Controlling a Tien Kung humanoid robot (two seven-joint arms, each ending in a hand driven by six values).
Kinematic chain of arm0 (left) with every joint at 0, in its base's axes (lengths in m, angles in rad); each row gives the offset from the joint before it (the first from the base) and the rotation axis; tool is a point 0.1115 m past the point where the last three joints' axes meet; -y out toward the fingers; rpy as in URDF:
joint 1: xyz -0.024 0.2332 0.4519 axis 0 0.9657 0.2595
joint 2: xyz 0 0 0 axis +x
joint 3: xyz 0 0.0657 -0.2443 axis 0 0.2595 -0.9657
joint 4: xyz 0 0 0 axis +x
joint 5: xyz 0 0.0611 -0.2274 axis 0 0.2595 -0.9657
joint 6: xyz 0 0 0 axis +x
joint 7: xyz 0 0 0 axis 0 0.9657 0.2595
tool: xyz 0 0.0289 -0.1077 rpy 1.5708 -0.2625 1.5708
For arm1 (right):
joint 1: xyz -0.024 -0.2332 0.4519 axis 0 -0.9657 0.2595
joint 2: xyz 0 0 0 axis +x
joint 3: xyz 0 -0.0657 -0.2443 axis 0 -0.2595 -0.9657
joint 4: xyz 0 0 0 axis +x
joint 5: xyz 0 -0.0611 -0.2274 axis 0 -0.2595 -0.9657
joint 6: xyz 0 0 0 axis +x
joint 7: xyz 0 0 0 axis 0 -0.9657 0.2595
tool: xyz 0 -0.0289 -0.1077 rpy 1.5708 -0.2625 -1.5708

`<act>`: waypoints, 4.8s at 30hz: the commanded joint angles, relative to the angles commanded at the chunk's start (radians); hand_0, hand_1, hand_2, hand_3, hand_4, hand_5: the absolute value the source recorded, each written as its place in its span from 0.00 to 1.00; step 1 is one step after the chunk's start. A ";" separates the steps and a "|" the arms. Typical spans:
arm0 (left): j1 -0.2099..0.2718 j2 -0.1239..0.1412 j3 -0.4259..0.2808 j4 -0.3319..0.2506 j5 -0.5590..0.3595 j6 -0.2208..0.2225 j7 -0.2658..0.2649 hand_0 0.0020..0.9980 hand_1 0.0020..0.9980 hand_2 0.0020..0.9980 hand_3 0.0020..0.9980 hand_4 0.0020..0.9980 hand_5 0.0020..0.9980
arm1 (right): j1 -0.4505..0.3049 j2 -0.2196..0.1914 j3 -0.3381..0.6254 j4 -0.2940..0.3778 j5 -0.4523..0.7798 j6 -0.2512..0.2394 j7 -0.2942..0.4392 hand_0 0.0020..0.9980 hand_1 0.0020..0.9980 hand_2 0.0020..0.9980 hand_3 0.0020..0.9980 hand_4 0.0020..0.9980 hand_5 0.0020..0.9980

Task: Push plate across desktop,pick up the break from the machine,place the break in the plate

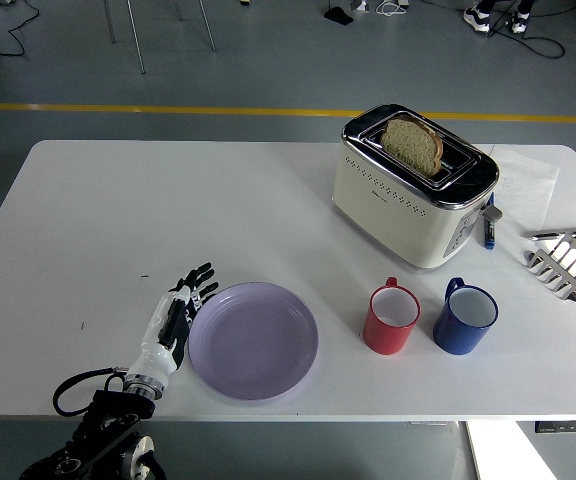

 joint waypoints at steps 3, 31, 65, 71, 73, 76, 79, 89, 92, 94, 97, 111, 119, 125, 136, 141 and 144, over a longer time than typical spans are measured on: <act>-0.008 -0.001 0.008 0.005 -0.002 -0.001 0.000 0.83 0.86 0.92 0.88 0.60 1.00 | 0.000 0.000 0.000 0.000 0.000 0.000 0.000 0.71 0.65 0.66 0.63 0.49 0.51; -0.064 -0.006 0.086 0.043 -0.041 -0.020 0.002 0.82 0.86 0.92 0.88 0.60 1.00 | 0.001 0.002 0.000 -0.001 0.000 -0.001 0.001 0.71 0.64 0.66 0.63 0.49 0.51; -0.105 -0.008 0.143 0.059 -0.060 -0.028 0.007 0.82 0.86 0.91 0.87 0.60 1.00 | 0.000 0.003 0.001 0.000 0.000 -0.002 0.001 0.70 0.64 0.66 0.63 0.49 0.50; -0.067 -0.008 0.026 0.043 0.010 0.015 -0.004 0.82 0.86 0.91 0.87 0.60 1.00 | -0.002 0.000 0.001 0.010 -0.002 -0.003 0.001 0.70 0.64 0.66 0.63 0.49 0.50; -0.048 -0.008 -0.030 0.032 0.037 0.025 -0.007 0.81 0.85 0.91 0.87 0.60 1.00 | -0.002 -0.002 0.001 0.017 -0.005 -0.004 0.000 0.70 0.64 0.65 0.63 0.49 0.50; -0.014 -0.008 -0.138 0.002 0.076 0.038 -0.005 0.81 0.85 0.91 0.87 0.60 1.00 | 0.002 -0.007 -0.003 0.028 -0.025 -0.012 0.001 0.70 0.64 0.65 0.63 0.49 0.50; 0.014 -0.008 -0.247 -0.032 0.111 0.046 0.004 0.80 0.84 0.90 0.86 0.60 1.00 | 0.011 -0.017 -0.016 0.038 -0.067 -0.029 0.002 0.70 0.64 0.65 0.63 0.49 0.50; 0.080 -0.008 -0.541 -0.175 0.188 0.043 0.046 0.78 0.82 0.88 0.85 0.60 1.00 | 0.148 -0.121 -0.161 0.070 -0.382 -0.151 0.000 0.73 0.69 0.69 0.65 0.52 0.47; 0.089 -0.008 -0.568 -0.204 0.189 0.043 0.048 0.78 0.81 0.88 0.85 0.60 1.00 | 0.225 -0.152 -0.239 0.051 -0.494 -0.188 -0.028 0.73 0.69 0.69 0.65 0.52 0.47; 0.093 -0.008 -0.574 -0.213 0.191 0.042 0.050 0.78 0.81 0.88 0.85 0.60 1.00 | 0.278 -0.165 -0.292 0.037 -0.577 -0.199 -0.051 0.73 0.69 0.69 0.65 0.52 0.47; 0.098 -0.008 -0.578 -0.218 0.192 0.042 0.052 0.77 0.81 0.88 0.85 0.61 1.00 | 0.368 -0.176 -0.381 0.002 -0.697 -0.203 -0.097 0.80 0.75 0.76 0.75 0.68 0.42; 0.101 -0.008 -0.590 -0.219 0.192 0.043 0.052 0.77 0.81 0.87 0.84 0.60 1.00 | 0.720 -0.099 -0.624 -0.184 -1.221 -0.049 -0.269 0.93 0.86 0.91 0.92 0.80 0.38; 0.099 -0.008 -0.594 -0.213 0.192 0.043 0.054 0.77 0.80 0.87 0.84 0.60 1.00 | 0.849 0.019 -0.730 -0.353 -1.279 0.025 -0.309 0.97 0.90 0.93 0.96 0.84 0.35; 0.096 -0.008 -0.590 -0.212 0.191 0.043 0.053 0.77 0.80 0.87 0.84 0.60 1.00 | 0.886 0.071 -0.738 -0.430 -1.266 0.033 -0.309 0.96 0.88 0.88 0.93 0.85 0.34; 0.086 -0.008 -0.578 -0.208 0.187 0.044 0.051 0.77 0.80 0.87 0.84 0.60 1.00 | 0.995 0.164 -0.780 -0.629 -1.329 0.061 -0.337 0.86 0.80 0.78 0.86 0.85 0.31; 0.084 -0.008 -0.572 -0.207 0.185 0.044 0.050 0.77 0.80 0.87 0.84 0.60 1.00 | 1.026 0.192 -0.787 -0.694 -1.348 0.082 -0.350 0.80 0.74 0.70 0.82 0.85 0.30; 0.084 -0.008 -0.571 -0.205 0.184 0.045 0.049 0.77 0.80 0.87 0.84 0.59 1.00 | 1.033 0.203 -0.797 -0.712 -1.349 0.088 -0.355 0.70 0.66 0.61 0.77 0.84 0.29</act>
